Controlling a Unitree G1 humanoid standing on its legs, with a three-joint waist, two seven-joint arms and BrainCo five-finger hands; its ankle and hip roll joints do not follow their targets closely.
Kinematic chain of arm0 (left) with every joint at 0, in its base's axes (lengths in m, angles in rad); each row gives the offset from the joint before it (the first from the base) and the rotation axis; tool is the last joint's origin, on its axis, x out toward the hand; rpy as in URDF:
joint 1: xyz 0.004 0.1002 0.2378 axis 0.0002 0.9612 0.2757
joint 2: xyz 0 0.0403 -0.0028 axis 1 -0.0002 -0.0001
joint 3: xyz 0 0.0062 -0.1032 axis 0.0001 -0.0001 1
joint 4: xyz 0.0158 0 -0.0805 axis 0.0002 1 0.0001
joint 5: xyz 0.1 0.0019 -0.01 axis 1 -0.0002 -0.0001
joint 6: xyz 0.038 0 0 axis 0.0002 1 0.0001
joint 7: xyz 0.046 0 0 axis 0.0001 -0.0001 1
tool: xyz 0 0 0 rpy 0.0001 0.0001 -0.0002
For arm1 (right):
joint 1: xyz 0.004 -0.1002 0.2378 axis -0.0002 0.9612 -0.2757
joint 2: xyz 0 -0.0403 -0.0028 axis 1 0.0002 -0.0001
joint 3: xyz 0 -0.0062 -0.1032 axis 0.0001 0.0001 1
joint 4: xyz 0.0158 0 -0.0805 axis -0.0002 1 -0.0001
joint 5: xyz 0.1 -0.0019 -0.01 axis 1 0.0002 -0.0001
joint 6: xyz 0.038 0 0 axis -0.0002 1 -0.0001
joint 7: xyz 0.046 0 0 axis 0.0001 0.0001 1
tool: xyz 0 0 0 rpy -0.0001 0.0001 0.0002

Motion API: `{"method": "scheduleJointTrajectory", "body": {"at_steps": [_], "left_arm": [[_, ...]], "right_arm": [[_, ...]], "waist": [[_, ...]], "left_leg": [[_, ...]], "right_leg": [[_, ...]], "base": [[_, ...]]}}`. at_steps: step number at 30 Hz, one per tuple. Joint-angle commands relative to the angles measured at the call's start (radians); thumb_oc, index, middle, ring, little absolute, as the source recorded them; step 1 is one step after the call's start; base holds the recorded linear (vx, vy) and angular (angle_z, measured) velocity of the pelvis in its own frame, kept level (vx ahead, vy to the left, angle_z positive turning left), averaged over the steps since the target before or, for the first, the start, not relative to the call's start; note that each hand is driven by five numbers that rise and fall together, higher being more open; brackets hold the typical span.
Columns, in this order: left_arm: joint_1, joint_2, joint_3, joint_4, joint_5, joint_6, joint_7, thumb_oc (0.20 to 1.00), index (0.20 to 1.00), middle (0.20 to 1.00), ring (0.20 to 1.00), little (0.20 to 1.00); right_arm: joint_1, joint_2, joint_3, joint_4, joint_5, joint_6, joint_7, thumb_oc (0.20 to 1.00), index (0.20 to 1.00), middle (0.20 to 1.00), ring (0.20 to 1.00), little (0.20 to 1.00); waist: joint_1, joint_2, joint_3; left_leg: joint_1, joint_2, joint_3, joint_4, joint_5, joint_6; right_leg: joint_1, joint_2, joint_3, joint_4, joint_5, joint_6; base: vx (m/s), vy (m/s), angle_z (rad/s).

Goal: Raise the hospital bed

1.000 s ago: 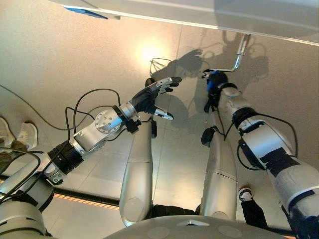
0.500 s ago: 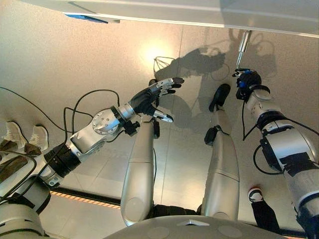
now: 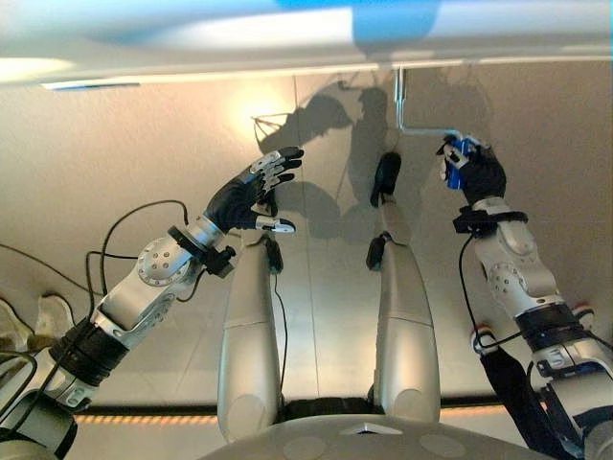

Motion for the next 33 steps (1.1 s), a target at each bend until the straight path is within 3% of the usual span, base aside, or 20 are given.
{"method": "scheduleJointTrajectory", "body": {"at_steps": [1,5,6,7,10,11,12,14,16,22,27,29,30,33], "left_arm": [[0.085,0.027,0.063,-0.048,0.05,-0.035,-0.011,1.0,1.0,1.0,1.0,1.0],[0.118,0.052,0.103,-0.066,0.035,-0.037,-0.026,1.0,1.0,1.0,1.0,1.0],[0.136,0.062,0.097,-0.073,0.025,-0.039,-0.033,1.0,1.0,1.0,1.0,1.0],[0.129,0.063,0.106,-0.074,0.026,-0.039,-0.033,1.0,1.0,1.0,1.0,1.0],[0.141,0.104,0.088,-0.078,0.011,-0.043,-0.052,1.0,1.0,1.0,1.0,1.0],[0.111,0.128,0.052,-0.067,0.025,-0.051,-0.055,1.0,1.0,1.0,1.0,1.0],[0.113,0.128,0.054,-0.065,0.025,-0.052,-0.055,1.0,1.0,1.0,1.0,1.0],[0.08,0.132,0.022,-0.039,0.044,-0.054,-0.05,1.0,1.0,1.0,1.0,1.0],[0.025,0.111,-0.021,-0.016,0.046,-0.064,-0.037,1.0,1.0,1.0,1.0,1.0],[-0.08,0.075,-0.112,0.036,0.06,-0.066,-0.001,1.0,1.0,1.0,1.0,1.0],[-0.141,0.062,-0.159,0.05,0.066,-0.068,0.02,1.0,1.0,1.0,1.0,1.0],[-0.157,0.052,-0.179,0.052,0.063,-0.074,0.028,1.0,1.0,1.0,1.0,1.0],[-0.182,0.036,-0.212,0.062,0.057,-0.077,0.03,1.0,1.0,1.0,1.0,1.0],[-0.189,0.036,-0.224,0.052,0.052,-0.081,0.035,1.0,1.0,1.0,1.0,1.0]], "right_arm": [[0.19,-0.179,-0.391,-0.124,0.07,-0.237,-0.064,0.2,0.2,0.2,0.2,0.2],[0.211,-0.193,-0.355,-0.32,0.122,-0.244,0.028,0.2,0.2,0.2,0.2,0.2],[0.212,-0.21,-0.301,-0.361,0.204,-0.229,0.101,0.2,0.2,0.2,0.2,0.2],[0.2,-0.21,-0.306,-0.36,0.209,-0.231,0.105,0.2,0.2,0.2,0.2,0.2],[0.189,-0.259,-0.133,-0.466,0.316,-0.166,0.234,0.2,0.2,0.2,0.2,0.2],[0.123,-0.294,0.029,-0.512,0.361,-0.113,0.286,0.2,0.2,0.2,0.2,0.2],[0.115,-0.294,0.036,-0.507,0.362,-0.114,0.287,0.2,0.2,0.2,0.2,0.2],[-0.006,-0.308,0.176,-0.527,0.34,-0.08,0.297,0.2,0.2,0.2,0.2,0.2],[-0.158,-0.215,0.338,-0.472,0.378,-0.058,0.299,0.2,0.2,0.2,0.2,0.2],[-0.484,-0.003,0.622,-0.309,0.313,-0.007,0.236,0.2,0.2,0.2,0.2,0.2],[-0.583,0.101,0.664,-0.108,0.227,0.004,0.168,0.2,0.2,0.2,0.2,0.2],[-0.615,0.145,0.671,0.027,0.181,0.008,0.135,0.2,0.2,0.2,0.2,0.2],[-0.639,0.202,0.646,0.201,0.164,0.015,0.091,0.2,0.2,0.2,0.2,0.2],[-0.671,0.248,0.611,0.356,0.095,0.024,0.04,0.2,0.2,0.2,0.2,0.2]], "waist": [[-0.077,-0.02,-0.023],[-0.079,-0.036,-0.023],[-0.073,-0.039,-0.023],[-0.075,-0.039,-0.023],[-0.062,-0.041,-0.023],[-0.046,-0.039,-0.023],[-0.048,-0.04,-0.023],[-0.033,-0.033,-0.023],[-0.011,-0.019,-0.023],[0.056,0.017,-0.023],[0.083,0.034,-0.023],[0.096,0.044,-0.023],[0.108,0.056,-0.023],[0.12,0.069,-0.023]], "left_leg": [[0.039,0.033,-0.039,-0.08,0.072,-0.043],[0.044,0.037,-0.04,-0.077,0.074,-0.043],[0.075,0.037,-0.052,-0.067,0.042,-0.049],[0.046,0.036,-0.044,-0.074,0.073,-0.043],[0.071,0.037,-0.056,-0.062,0.043,-0.049],[0.067,0.036,-0.058,-0.06,0.046,-0.05],[0.067,0.036,-0.057,-0.059,0.045,-0.05],[0.063,0.035,-0.061,-0.056,0.047,-0.049],[0.058,0.032,-0.066,-0.053,0.05,-0.047],[0.044,0.021,-0.082,-0.054,0.055,-0.045],[0.033,0.011,-0.093,-0.046,0.054,-0.043],[0.028,0.007,-0.097,-0.041,0.053,-0.042],[0.024,0.004,-0.1,-0.039,0.053,-0.042],[0.02,0.001,-0.101,-0.038,0.051,-0.042]], "right_leg": [[0.008,0.05,-0.036,0.116,-0.107,0.037],[0.022,0.05,-0.041,0.11,-0.104,0.038],[0.059,0.05,-0.041,0.119,-0.134,0.044],[0.031,0.049,-0.044,0.108,-0.104,0.036],[0.064,0.05,-0.047,0.119,-0.133,0.042],[0.069,0.048,-0.053,0.114,-0.128,0.04],[0.069,0.048,-0.053,0.114,-0.128,0.04],[0.073,0.046,-0.058,0.114,-0.127,0.039],[0.074,0.042,-0.062,0.112,-0.124,0.037],[0.081,0.028,-0.084,0.106,-0.119,0.034],[0.086,0.021,-0.093,0.101,-0.116,0.034],[0.087,0.019,-0.095,0.099,-0.115,0.033],[0.086,0.015,-0.098,0.097,-0.114,0.033],[0.085,0.014,-0.098,0.096,-0.113,0.033]], "base": [[-0.07,-0.003,0.04],[0.0,0.003,0.04],[0.0,0.0,0.0],[-0.01,-0.007,-0.05],[0.02,-0.016,-0.03],[-0.02,-0.014,0.03],[0.0,0.0,0.0],[0.0,0.0,0.0],[0.0,0.0,0.0],[0.0,0.002,-0.03],[0.0,0.003,0.04],[0.0,0.027,0.07],[0.0,0.027,0.06],[0.0,0.033,0.08]]}}
